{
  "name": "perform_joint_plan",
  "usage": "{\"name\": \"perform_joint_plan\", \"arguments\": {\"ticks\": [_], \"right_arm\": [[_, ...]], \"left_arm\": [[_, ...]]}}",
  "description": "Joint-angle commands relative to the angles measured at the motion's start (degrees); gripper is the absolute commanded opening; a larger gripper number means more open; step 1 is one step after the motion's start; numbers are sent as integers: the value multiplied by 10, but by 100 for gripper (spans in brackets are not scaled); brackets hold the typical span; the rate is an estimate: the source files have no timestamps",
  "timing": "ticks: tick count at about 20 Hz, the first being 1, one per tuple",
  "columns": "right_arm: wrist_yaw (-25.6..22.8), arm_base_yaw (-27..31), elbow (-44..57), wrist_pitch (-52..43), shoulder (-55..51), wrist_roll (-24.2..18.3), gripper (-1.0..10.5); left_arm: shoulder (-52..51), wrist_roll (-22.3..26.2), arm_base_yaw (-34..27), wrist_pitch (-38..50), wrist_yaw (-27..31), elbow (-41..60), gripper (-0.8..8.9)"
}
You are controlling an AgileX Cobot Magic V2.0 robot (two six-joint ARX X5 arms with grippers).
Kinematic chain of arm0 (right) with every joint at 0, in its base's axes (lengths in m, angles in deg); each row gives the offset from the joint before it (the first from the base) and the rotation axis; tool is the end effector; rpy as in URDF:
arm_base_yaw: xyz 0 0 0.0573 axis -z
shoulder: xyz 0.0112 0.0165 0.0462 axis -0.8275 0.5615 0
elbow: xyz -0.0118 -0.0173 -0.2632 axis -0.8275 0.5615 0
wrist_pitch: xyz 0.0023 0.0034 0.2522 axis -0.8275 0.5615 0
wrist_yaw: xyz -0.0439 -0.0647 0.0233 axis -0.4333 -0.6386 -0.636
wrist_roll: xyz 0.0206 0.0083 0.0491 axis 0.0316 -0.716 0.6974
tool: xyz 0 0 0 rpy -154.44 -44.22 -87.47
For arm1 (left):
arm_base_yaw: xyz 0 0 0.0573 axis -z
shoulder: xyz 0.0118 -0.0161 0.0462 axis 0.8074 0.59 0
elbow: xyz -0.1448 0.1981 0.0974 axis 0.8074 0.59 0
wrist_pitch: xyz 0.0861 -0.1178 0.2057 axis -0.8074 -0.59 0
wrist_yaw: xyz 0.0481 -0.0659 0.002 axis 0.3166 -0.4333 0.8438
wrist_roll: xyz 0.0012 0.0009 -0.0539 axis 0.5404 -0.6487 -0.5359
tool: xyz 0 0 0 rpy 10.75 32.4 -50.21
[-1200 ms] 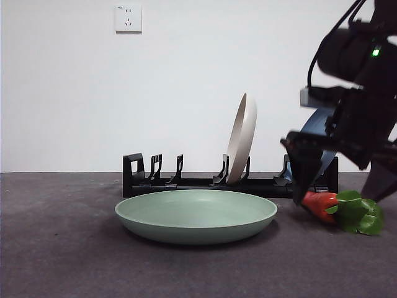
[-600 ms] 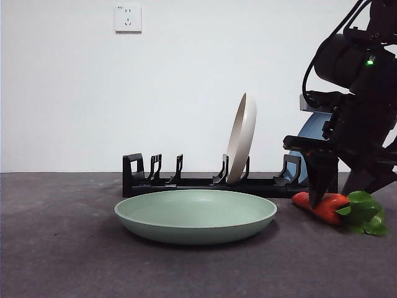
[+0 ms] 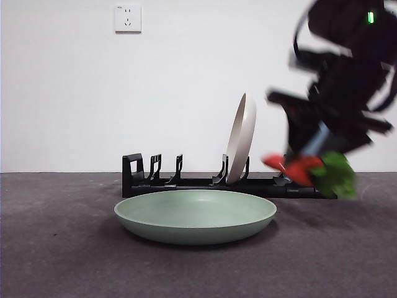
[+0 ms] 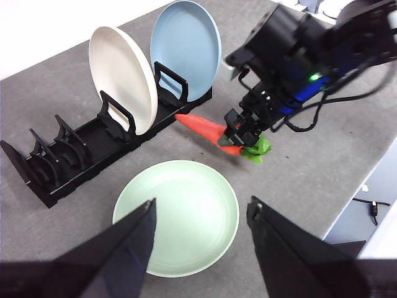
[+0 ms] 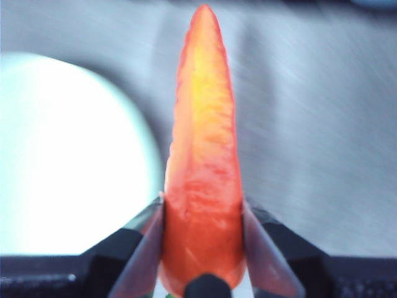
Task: Take the green plate from the plate rack,put the plate on the table,take the carrot from the table,put the carrot in the plate
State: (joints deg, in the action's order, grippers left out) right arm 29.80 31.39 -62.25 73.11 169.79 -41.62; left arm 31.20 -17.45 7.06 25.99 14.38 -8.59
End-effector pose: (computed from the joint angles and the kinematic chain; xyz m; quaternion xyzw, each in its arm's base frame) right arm 0.2665 0.1237 0.2112 0.0121 0.4454 0.1817 0.8766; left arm 0.0842 -0.1336 0.4013 0.0903 0.2210 -0.3427 0.9086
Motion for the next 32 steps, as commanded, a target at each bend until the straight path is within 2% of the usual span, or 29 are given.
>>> {"name": "perform_joint_plan", "arguments": {"ticks": [1, 7, 10, 15, 16, 17, 19, 20, 23, 25, 27, 32], "right_arm": [[1, -49, 0, -14, -9, 23, -17], [-1, -147, 0, -113, 59, 57, -17], [-1, -159, 0, -142, 109, 72, -17], [-1, -161, 0, -145, 144, 70, -15], [0, -161, 0, -146, 144, 70, 38], [0, -161, 0, -146, 144, 72, 158], [1, -161, 0, -142, 136, 82, 470], [1, -161, 0, -140, 125, 83, 551], [1, -161, 0, -131, 64, 83, 556], [1, -161, 0, -94, 2, 83, 555], [2, -161, 0, -16, -75, 80, 555], [46, -162, 0, 245, -270, 56, 527]], "left_arm": [[0, -4, 1, 1, 3, 3, 252], [0, -4, 1, -5, 2, 3, 252], [0, -4, 1, -9, 2, 3, 252], [0, -4, 1, -10, 2, 3, 252], [0, -4, 1, -10, 2, 3, 252], [0, -4, 1, -10, 2, 3, 252], [0, -4, 1, -17, 2, 3, 252], [0, -4, 1, -21, 3, 3, 252], [0, -3, 1, -24, 4, 3, 252], [0, -2, 1, -25, 4, 3, 252], [0, -2, 1, -26, 4, 3, 252], [0, -2, 1, -52, 2, 3, 252]]}}
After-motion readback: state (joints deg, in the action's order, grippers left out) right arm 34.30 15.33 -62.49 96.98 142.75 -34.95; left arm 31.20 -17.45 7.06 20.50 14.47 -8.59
